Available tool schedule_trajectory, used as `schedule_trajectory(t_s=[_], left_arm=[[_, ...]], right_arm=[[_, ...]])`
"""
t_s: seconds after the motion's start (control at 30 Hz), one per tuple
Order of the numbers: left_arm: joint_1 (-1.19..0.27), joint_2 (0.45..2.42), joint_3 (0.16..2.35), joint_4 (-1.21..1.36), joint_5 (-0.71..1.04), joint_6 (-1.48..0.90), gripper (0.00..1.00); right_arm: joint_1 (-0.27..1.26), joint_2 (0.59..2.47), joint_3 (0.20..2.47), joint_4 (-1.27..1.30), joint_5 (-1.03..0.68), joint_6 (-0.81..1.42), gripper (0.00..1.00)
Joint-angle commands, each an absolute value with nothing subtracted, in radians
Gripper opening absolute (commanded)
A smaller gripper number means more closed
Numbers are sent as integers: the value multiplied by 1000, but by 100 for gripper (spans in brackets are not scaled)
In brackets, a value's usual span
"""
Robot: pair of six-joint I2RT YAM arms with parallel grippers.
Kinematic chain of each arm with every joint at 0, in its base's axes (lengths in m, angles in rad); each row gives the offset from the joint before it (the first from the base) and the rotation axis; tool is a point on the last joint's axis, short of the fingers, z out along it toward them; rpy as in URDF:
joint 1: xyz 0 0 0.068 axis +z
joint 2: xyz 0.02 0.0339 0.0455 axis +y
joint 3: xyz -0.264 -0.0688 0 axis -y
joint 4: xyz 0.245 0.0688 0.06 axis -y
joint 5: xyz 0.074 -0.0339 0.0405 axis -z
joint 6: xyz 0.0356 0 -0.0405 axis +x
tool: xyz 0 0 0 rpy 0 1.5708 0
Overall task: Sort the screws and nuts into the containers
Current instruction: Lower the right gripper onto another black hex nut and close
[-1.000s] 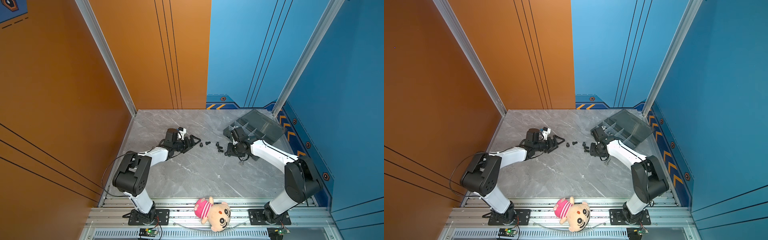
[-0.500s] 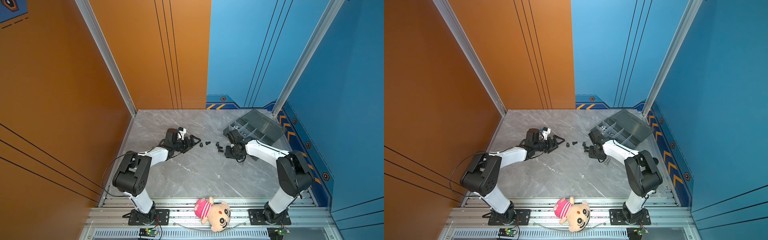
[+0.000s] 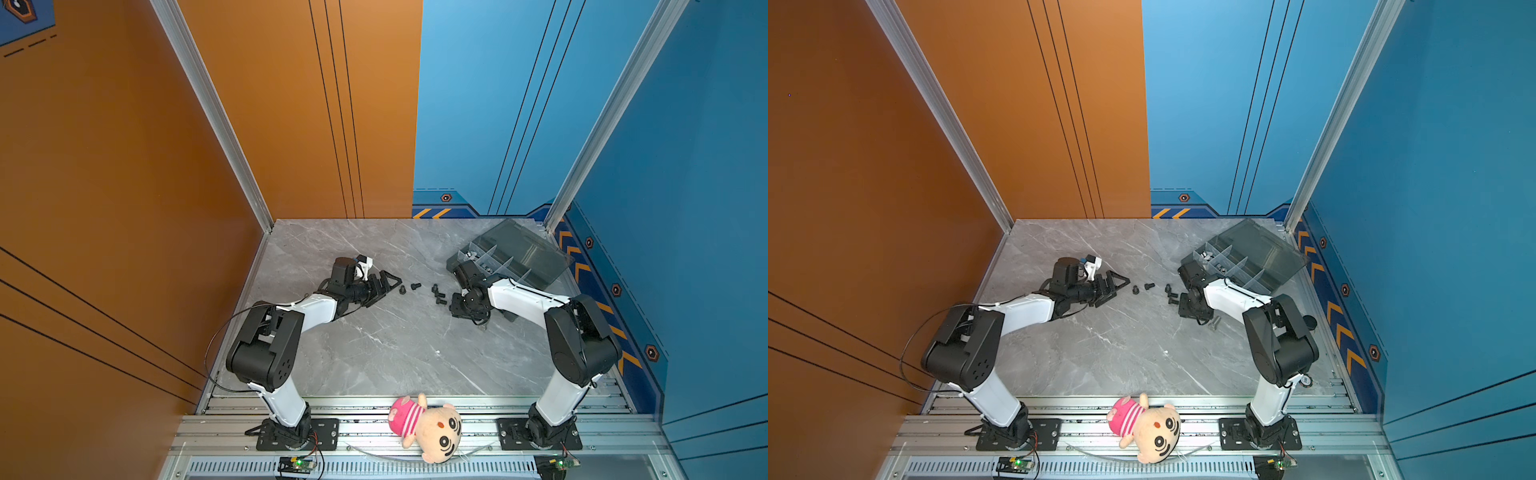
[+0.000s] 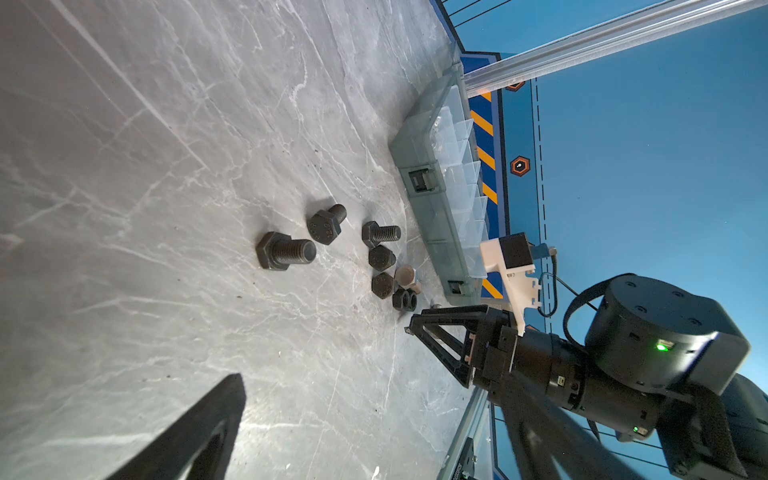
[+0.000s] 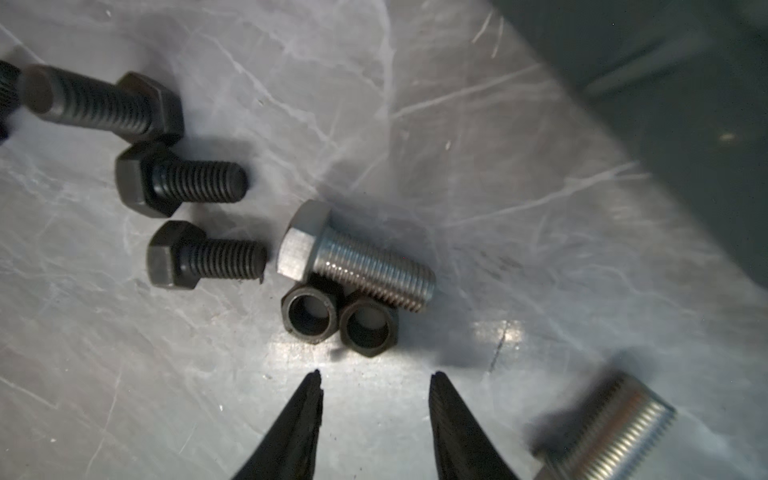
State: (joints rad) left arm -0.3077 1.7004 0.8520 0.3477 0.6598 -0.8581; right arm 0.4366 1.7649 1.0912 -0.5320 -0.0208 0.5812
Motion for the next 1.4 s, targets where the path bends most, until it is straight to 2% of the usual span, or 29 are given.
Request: schedule_trajectory(t_s=[0.0,0.23,0.4,1.1,1.37], left_arm=[[-304,1718,862,355,680,-856,98],[-300,1716,861,355,675,-855,98],[-300,1718,861,355,675,-856,98],[-297,1707,853,354,669,-856,97],[-297,1701,851,353,668,-856,98]], right_arm=[[426,1793,1088,-515,3,584,45],[414,1812,1091,-503,3,580,44],[409,1828,1100,-496,-5,577,38],[396,1876,1125,-486,1,558,37],[394,1884,1118,-488,14,545,33]])
